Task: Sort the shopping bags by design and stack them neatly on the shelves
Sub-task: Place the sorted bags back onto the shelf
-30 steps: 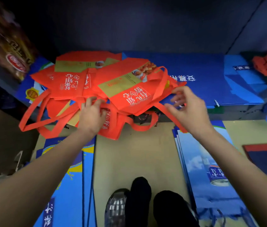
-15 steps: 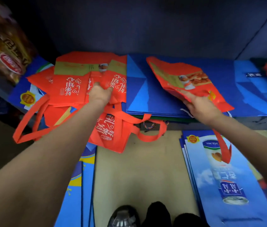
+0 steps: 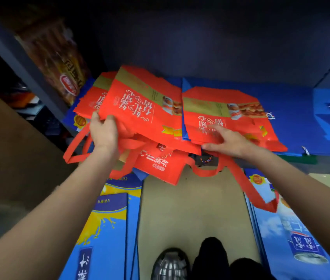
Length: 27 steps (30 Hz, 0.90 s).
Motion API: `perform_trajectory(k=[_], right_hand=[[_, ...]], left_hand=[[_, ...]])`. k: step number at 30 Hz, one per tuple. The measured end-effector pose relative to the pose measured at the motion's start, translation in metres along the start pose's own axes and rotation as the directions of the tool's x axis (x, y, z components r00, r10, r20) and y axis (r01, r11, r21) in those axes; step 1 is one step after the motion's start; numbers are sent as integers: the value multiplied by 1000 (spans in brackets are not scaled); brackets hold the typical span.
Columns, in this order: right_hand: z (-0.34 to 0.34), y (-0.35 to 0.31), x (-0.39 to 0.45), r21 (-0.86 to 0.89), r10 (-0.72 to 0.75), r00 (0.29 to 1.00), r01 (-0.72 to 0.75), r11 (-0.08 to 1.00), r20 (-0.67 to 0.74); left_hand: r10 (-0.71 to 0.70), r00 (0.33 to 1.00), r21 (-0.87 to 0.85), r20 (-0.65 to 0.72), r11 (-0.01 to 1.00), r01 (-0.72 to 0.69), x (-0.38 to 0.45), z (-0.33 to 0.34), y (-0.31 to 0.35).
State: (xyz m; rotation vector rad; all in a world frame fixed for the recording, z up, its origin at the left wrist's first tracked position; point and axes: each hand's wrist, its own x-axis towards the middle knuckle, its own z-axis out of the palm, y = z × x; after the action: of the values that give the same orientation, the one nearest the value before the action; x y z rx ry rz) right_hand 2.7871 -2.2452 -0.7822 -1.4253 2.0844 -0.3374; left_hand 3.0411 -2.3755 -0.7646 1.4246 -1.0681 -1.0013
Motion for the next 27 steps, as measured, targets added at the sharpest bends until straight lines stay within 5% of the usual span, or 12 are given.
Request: perform_trajectory(k=[4, 9, 14, 19, 22, 27], right_hand=[[9, -33, -8, -66, -105, 994, 104, 992, -15], [34, -96, -15, -483, -354, 935, 302, 822, -18], [21, -117, -32, -579, -438, 879, 263, 772, -185], [-24, -81, -44, -583, -534, 752, 249, 773, -387], [-49, -35, -53, -557, -466, 733, 143, 818, -496], [-60, 42, -59, -482, 11, 910, -229, 846, -414]], left_hand=[[-51, 992, -244, -112, 970, 22, -19, -32, 21], [-314, 936, -496, -157, 845, 200, -21, -76, 36], [-292, 943, -323, -161, 918, 230, -31, -104, 19], [-309, 946, -78, 97, 945, 317, -53, -72, 5], [-317, 926, -33, 207, 943, 330, -74, -17, 5], [-235, 907, 168, 349, 968, 186, -95, 64, -4]])
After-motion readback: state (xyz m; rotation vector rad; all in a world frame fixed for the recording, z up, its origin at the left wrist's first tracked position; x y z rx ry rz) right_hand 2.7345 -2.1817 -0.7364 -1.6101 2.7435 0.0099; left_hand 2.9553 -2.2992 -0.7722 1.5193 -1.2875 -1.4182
